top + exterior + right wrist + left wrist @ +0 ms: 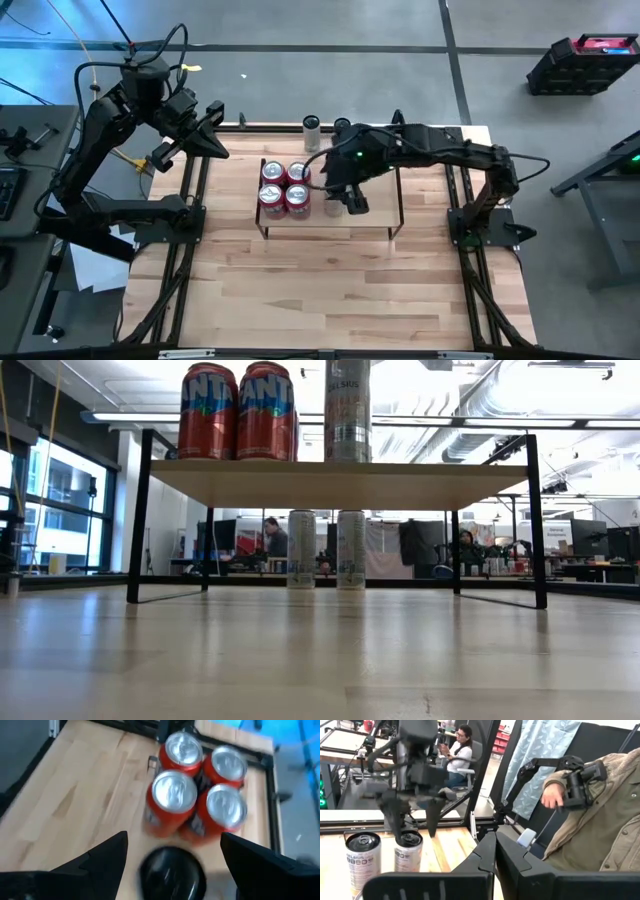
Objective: Place canned beverage on shelf
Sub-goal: Adjust the white yellow soda can on the shelf
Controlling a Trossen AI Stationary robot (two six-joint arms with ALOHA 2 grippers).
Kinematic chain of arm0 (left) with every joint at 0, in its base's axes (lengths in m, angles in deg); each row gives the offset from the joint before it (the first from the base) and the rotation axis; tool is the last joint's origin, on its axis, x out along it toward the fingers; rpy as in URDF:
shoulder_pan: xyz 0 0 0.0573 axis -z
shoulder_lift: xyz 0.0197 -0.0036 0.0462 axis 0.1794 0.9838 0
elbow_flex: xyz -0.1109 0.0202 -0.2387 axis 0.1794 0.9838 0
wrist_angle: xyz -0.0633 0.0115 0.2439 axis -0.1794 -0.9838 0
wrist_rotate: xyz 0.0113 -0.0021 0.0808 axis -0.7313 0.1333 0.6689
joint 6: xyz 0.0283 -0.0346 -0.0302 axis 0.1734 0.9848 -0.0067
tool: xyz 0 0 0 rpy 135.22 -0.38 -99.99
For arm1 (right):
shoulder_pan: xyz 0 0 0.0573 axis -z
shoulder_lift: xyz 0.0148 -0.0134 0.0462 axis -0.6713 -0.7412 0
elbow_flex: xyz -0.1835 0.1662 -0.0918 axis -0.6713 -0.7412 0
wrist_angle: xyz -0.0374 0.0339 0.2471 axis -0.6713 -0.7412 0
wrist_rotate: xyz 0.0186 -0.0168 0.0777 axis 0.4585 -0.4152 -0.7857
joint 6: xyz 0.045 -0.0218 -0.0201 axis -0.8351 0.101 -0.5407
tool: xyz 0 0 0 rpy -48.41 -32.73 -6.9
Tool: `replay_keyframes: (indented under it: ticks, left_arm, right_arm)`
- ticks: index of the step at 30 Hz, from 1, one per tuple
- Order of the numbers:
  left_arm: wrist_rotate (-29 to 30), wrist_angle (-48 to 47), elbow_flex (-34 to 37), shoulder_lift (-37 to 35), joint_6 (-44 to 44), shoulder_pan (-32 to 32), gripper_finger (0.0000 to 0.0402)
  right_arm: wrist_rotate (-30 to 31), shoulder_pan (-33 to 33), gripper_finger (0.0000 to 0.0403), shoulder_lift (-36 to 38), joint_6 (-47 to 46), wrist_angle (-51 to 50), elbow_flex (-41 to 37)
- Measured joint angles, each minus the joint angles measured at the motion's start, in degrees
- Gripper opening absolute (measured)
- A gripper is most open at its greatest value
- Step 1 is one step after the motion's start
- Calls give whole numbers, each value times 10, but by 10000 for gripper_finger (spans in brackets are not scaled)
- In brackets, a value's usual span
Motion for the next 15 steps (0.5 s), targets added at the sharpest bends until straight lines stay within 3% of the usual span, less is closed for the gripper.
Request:
replay_keyframes:
  ticks: [4,9,15]
  left_arm:
    - [0,0,0,0,-3,0,0]
    - [0,0,0,0,-4,0,0]
    - [0,0,0,0,-4,0,0]
  right_arm:
    - [4,-1,305,12,-62,-104,30]
    - [53,17,305,13,-112,-226,33]
    - [174,66,305,16,-134,-219,32]
